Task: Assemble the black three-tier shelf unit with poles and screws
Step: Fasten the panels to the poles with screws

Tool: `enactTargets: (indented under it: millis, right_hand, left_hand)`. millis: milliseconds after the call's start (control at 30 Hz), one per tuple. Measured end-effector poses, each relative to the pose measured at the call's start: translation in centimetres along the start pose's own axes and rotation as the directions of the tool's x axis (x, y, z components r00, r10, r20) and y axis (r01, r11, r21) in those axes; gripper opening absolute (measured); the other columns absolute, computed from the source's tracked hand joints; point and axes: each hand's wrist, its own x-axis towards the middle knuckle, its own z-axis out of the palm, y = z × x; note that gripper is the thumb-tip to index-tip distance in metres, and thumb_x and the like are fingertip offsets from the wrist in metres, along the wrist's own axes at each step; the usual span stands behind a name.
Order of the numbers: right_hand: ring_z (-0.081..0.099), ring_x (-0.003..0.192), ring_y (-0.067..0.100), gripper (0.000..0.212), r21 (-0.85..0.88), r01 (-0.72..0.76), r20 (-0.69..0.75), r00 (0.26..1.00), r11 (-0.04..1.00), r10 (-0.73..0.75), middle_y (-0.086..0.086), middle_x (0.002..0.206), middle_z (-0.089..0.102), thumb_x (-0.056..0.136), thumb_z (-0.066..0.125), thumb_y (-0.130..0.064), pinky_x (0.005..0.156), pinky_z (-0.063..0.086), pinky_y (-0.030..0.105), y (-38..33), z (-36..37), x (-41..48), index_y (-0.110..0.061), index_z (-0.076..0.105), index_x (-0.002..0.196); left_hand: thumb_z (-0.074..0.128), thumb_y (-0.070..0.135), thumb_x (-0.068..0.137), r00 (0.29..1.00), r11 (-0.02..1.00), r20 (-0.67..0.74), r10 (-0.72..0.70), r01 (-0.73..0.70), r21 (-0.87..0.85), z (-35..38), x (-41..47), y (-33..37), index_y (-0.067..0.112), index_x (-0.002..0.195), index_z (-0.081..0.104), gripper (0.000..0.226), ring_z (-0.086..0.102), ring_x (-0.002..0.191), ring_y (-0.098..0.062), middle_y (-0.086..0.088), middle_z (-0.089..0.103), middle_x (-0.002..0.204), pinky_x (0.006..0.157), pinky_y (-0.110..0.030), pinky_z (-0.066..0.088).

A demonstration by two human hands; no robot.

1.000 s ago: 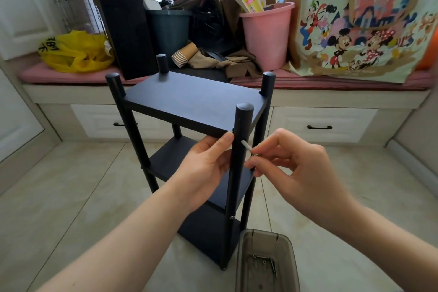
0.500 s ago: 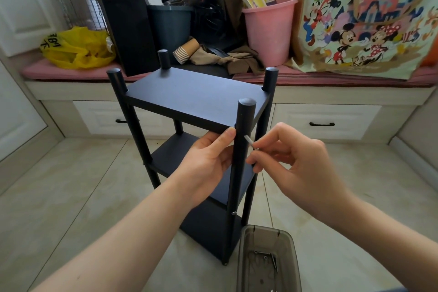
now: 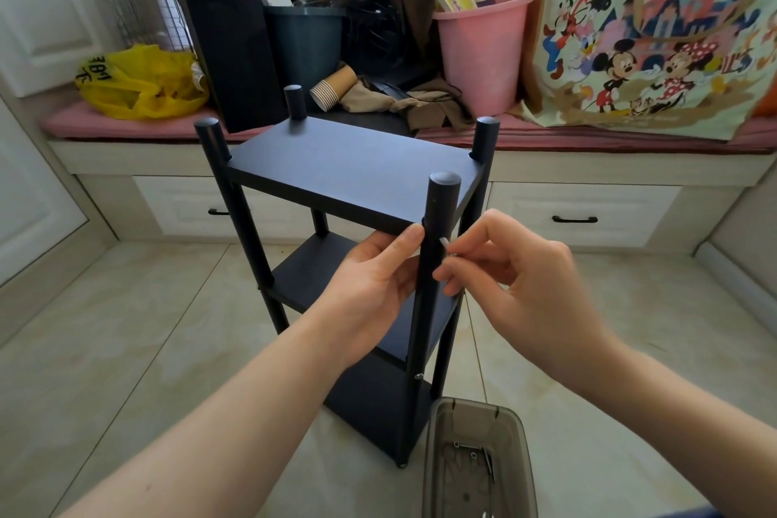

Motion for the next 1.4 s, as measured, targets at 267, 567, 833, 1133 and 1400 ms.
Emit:
enactTargets:
  millis: [267, 567, 833, 1133, 1400]
  right_hand:
    - [0.072, 0.073, 0.003, 0.018, -0.131, 0.065, -0.021, 0.997, 0.989, -0.068, -0.004, 0.079, 0.073, 0.089, 0.07, -0.007, 0.074, 0.058, 0.02, -0.2, 0.1, 0.2, -0.02, 0.058, 0.091]
    - [0.071, 0.071, 0.002, 0.012, -0.152, -0.016, -0.114, 0.994, 0.988, -0.001, -0.011, 0.075, 0.071, 0.083, 0.079, -0.012, 0.071, 0.056, 0.016, -0.5, 0.1, 0.3, -0.009, 0.069, 0.088]
    - [0.07, 0.066, 0.007, 0.01, -0.111, -0.063, -0.115, 0.992, 0.992, 0.05, -0.006, 0.068, 0.07, 0.084, 0.078, -0.012, 0.069, 0.057, 0.023, -0.8, 0.5, 0.4, -0.012, 0.068, 0.084]
    - [0.071, 0.065, 0.009, 0.01, -0.037, -0.126, -0.103, 0.987, 0.991, 0.121, -0.007, 0.071, 0.073, 0.083, 0.079, -0.013, 0.069, 0.059, 0.026, -0.7, 0.7, 1.1, -0.015, 0.069, 0.082]
    - [0.071, 0.059, 0.016, 0.009, 0.157, -0.188, -0.072, 0.977, 0.97, 0.201, 0.0, 0.069, 0.074, 0.085, 0.076, -0.011, 0.062, 0.056, 0.023, -0.4, 0.6, 1.2, -0.013, 0.069, 0.079]
  left_hand:
    - [0.068, 0.04, 0.089, 1.0, 1.0, 0.016, 0.003, -0.003, 0.021, 0.1, -0.1, 0.1, 0.023, 0.112, 0.078, 0.03, 0.069, 0.114, -0.023, -0.01, 0.072, 0.123, 0.093, -0.027, 0.055]
    - [0.07, 0.044, 0.086, 1.0, 0.999, 0.012, 0.01, -0.01, 0.03, 0.3, 0.0, 0.1, 0.027, 0.108, 0.079, 0.03, 0.07, 0.112, -0.02, -0.006, 0.074, 0.12, 0.091, -0.026, 0.055]
    - [0.071, 0.041, 0.087, 1.0, 1.0, 0.013, 0.015, -0.015, 0.001, 0.3, 0.0, 0.0, 0.02, 0.112, 0.078, 0.033, 0.07, 0.113, -0.022, -0.011, 0.072, 0.123, 0.091, -0.026, 0.055]
    - [0.066, 0.04, 0.091, 0.999, 1.0, 0.029, 0.018, -0.018, 0.023, 0.3, -0.2, 0.1, 0.024, 0.109, 0.079, 0.027, 0.069, 0.115, -0.02, -0.007, 0.072, 0.124, 0.091, -0.024, 0.054]
    - [0.068, 0.043, 0.089, 1.0, 0.999, 0.029, 0.011, -0.012, 0.032, 0.1, -0.1, 0.0, 0.027, 0.109, 0.079, 0.028, 0.068, 0.117, -0.02, -0.006, 0.072, 0.124, 0.094, -0.026, 0.054]
